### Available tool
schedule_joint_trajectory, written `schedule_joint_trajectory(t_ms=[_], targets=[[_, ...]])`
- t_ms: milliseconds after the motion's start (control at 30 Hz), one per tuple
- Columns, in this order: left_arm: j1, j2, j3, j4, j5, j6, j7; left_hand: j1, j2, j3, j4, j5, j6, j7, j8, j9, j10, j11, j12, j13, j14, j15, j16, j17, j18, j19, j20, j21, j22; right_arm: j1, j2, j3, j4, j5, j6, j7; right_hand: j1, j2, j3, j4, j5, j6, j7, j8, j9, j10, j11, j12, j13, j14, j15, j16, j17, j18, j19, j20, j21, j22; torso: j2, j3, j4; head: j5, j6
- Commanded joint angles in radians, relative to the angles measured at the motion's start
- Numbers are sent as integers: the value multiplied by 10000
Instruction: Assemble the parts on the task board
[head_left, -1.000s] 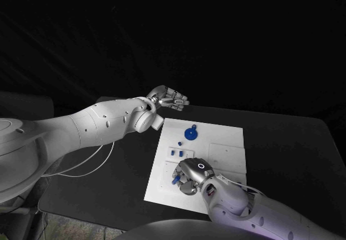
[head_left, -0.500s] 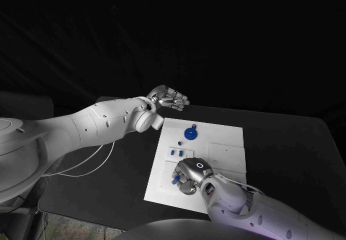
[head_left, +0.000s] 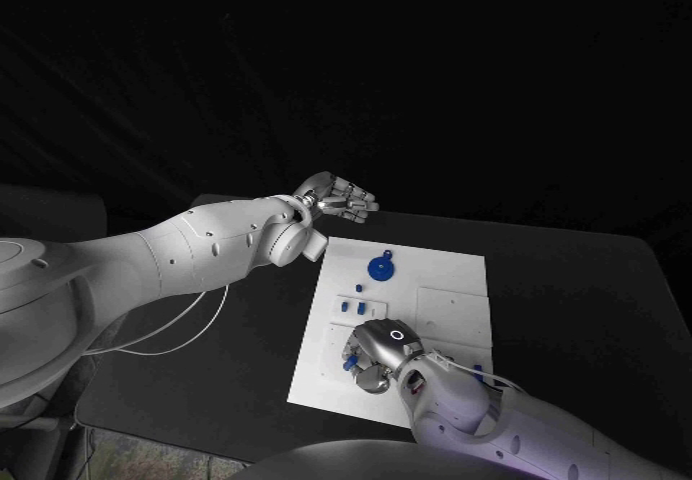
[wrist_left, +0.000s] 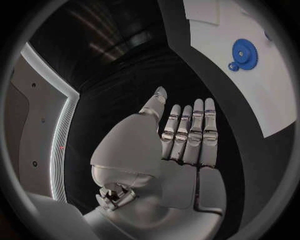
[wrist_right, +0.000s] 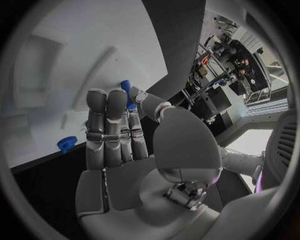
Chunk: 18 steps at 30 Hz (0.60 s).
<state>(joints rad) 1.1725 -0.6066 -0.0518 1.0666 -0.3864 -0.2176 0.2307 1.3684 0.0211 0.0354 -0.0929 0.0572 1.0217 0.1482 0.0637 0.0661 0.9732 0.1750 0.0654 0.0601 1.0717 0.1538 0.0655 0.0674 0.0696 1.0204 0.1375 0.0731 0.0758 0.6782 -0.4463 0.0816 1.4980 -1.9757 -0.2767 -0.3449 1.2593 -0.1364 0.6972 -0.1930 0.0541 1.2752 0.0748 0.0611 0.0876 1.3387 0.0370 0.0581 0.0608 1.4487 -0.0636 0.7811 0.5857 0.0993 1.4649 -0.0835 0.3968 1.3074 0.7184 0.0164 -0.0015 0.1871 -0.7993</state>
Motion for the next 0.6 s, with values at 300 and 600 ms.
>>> schedule_joint_trajectory(t_ms=[300, 600], targets=[[2, 17, 4, 9, 40, 175, 40, -58, 66, -41, -1, -13, -20, 33, 2, -8, -66, -36, 39, -13, -55, 8, -32, 1, 87, -20, 16, 1, -16, -16, 42, -15, 29, -124, -310, -327, 52, 31, 67, -12, 13, 98, 0, 31, 41, 213, -150, 25, 16, -35, -57, 29, -5, 78, 379, -80, -9, 389, -7, -11, 2, -1, 23], [2, 18, 4, 5, 37, 188, 32, -58, 66, -41, -1, -13, -20, 33, 2, -8, -66, -36, 39, -13, -55, 8, -32, 1, 87, -20, 16, 1, -16, 14, 105, -25, -23, -147, 150, -408, 60, 32, 65, -6, 12, 86, 3, 30, 35, 203, -147, 26, 16, -39, -54, 23, -6, 77, 365, -77, -29, 387, -3, -9, 0, -4, 4]])
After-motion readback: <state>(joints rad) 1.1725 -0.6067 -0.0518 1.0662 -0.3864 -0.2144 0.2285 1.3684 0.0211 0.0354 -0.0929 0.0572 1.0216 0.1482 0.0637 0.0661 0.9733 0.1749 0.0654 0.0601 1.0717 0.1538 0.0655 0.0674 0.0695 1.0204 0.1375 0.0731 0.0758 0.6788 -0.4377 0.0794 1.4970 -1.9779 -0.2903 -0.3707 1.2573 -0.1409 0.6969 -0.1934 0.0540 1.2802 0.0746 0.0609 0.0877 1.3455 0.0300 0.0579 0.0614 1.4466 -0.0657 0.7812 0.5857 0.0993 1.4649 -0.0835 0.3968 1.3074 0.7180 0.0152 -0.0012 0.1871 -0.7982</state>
